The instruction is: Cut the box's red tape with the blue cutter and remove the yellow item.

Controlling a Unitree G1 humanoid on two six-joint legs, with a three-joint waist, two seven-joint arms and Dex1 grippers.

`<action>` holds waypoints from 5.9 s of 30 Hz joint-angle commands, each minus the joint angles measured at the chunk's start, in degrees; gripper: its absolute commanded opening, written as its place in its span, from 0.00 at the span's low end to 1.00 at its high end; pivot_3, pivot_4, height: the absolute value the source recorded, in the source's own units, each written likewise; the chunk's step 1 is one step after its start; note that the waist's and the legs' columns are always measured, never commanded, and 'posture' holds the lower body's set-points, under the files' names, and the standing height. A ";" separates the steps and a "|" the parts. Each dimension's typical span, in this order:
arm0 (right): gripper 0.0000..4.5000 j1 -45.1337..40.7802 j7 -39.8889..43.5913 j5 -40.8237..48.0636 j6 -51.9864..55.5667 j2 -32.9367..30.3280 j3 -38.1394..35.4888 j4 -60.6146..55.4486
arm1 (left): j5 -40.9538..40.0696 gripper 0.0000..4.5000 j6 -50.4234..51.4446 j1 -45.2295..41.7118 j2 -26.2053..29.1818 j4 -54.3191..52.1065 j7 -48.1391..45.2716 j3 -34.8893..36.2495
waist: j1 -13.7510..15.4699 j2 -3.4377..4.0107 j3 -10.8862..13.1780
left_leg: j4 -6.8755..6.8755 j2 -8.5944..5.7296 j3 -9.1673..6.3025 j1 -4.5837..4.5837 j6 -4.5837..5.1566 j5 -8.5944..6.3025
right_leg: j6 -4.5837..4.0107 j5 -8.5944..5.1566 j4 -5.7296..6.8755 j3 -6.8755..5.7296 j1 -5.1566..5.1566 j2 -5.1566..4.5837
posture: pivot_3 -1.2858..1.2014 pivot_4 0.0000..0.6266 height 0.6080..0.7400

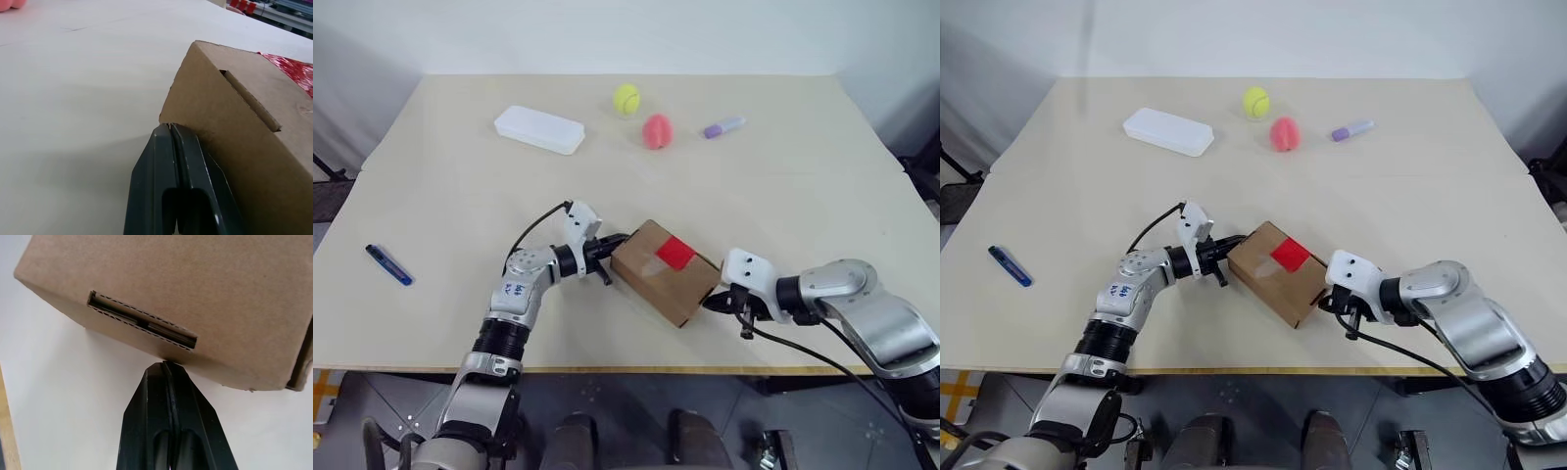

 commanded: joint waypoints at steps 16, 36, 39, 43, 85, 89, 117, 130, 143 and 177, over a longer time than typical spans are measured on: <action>0.28 -0.09 -10.01 -0.36 -5.75 -2.88 -15.49 13.71 | -4.26 0.33 6.01 10.66 11.13 -15.97 2.18 9.10 | -0.63 -0.04 0.03 | 0.05 0.02 0.02 0.04 0.02 -0.02 | -0.06 0.04 0.05 0.01 0.03 0.00 | 0.52 0.24 1.00; 1.00 -23.56 6.33 4.85 -41.18 17.23 -14.32 50.08 | -12.69 1.00 18.02 45.93 1.51 -67.13 31.98 34.93 | -2.10 -0.08 0.08 | 0.03 0.16 0.01 0.08 -0.05 -0.13 | -0.04 0.06 0.11 -0.05 0.03 0.00 | 0.52 0.24 1.00; 1.00 -24.79 10.50 7.09 -39.55 18.84 -14.29 50.74 | -13.32 1.00 18.46 52.22 -2.50 -72.93 36.81 38.81 | -2.09 -0.07 0.08 | 0.09 0.19 0.03 0.08 -0.05 -0.13 | -0.07 0.06 0.08 -0.06 0.05 0.02 | 0.52 0.24 1.00; 1.00 -26.71 12.50 5.61 -41.08 19.73 -13.04 53.76 | -12.45 1.00 19.42 55.09 -4.06 -74.71 40.88 39.74 | -1.34 -0.07 0.08 | 0.17 0.18 0.02 0.09 -0.01 -0.16 | -0.11 0.05 0.04 -0.05 0.12 0.03 | 0.52 0.24 1.00; 1.00 -29.84 15.54 6.90 -40.89 24.56 -12.07 52.21 | 0.31 0.86 40.48 8.43 5.59 -21.21 73.00 47.77 | -1.73 -0.10 0.07 | 0.07 0.19 0.03 0.14 -0.17 -0.15 | -0.10 0.09 0.27 -0.16 -0.03 0.06 | 0.52 0.24 1.00; 1.00 -29.80 15.12 6.69 -40.72 24.29 -12.07 51.90 | 0.05 0.74 41.48 7.99 5.53 -20.95 72.71 47.78 | -1.89 -0.10 0.07 | 0.07 0.19 0.03 0.18 -0.18 -0.15 | -0.10 0.09 0.34 -0.16 -0.03 0.06 | 0.52 0.24 1.00; 1.00 -30.90 14.77 5.63 -40.52 23.19 -12.13 51.19 | -1.78 0.10 51.44 15.01 3.78 -36.37 66.74 46.89 | -3.05 -0.09 0.07 | 0.00 0.23 0.05 0.25 -0.26 -0.19 | -0.10 0.09 0.39 -0.16 -0.04 0.05 | 0.52 0.24 1.00; 1.00 -26.25 16.53 8.95 -33.20 19.60 -11.92 37.75 | -10.93 0.10 35.51 37.32 20.79 -52.19 26.54 34.00 | -2.91 -0.07 0.12 | 0.00 0.28 0.08 0.14 -0.27 -0.23 | -0.15 0.07 0.20 -0.17 -0.07 0.08 | 0.52 0.24 1.00; 1.00 -14.18 18.74 23.95 -13.80 11.00 -12.04 7.15 | -15.80 0.10 8.35 40.42 37.60 -41.70 -20.24 22.80 | -2.65 0.08 0.21 | -0.04 0.39 0.34 0.09 0.00 -0.44 | -0.23 0.03 0.07 -0.23 -0.18 0.11 | 0.52 0.24 1.00; 0.00 -20.29 -1.88 -5.33 -10.30 21.37 30.53 3.84 | 0.77 0.10 -7.41 37.11 41.00 -36.94 -22.50 5.10 | -2.90 0.09 0.21 | 0.09 0.64 0.90 0.09 0.11 -0.59 | -0.31 0.05 0.74 -0.31 -0.83 0.11 | 0.52 0.24 1.00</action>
